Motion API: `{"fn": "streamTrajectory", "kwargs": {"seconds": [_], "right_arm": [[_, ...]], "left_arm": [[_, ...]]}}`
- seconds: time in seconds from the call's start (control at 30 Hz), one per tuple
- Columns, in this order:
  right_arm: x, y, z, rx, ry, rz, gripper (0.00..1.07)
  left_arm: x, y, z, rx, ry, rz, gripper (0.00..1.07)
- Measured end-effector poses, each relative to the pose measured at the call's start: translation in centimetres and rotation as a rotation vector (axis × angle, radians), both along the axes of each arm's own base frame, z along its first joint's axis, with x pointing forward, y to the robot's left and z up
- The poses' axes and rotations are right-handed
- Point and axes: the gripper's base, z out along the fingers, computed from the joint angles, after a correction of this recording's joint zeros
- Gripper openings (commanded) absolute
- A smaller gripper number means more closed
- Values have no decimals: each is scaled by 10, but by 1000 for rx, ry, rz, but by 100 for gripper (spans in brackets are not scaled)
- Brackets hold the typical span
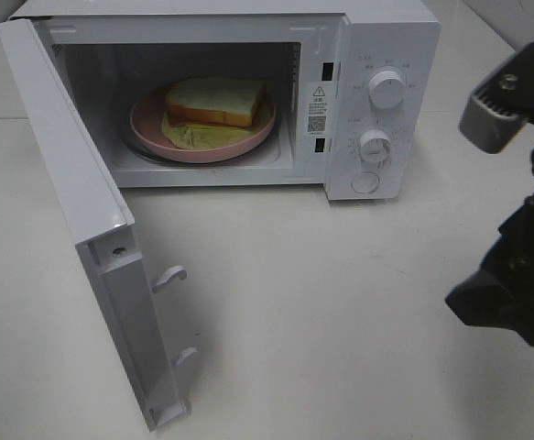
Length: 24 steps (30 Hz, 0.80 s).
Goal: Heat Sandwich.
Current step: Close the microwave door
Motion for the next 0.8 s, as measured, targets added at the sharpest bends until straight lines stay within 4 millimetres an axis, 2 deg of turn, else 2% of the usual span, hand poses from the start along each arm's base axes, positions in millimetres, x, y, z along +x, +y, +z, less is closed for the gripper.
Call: {"fn": "streamTrajectory", "kwargs": {"seconds": [0.23, 0.53, 0.8], "right_arm": [[-27, -19, 9, -52, 86, -23, 76], [-47, -34, 13, -63, 131, -72, 76], [-75, -55, 1, -21, 92, -99, 76]], "left_arm": [[0, 0, 0, 0, 0, 0, 98], [0, 0, 0, 0, 0, 0, 98], [0, 0, 0, 0, 0, 0, 98]]}}
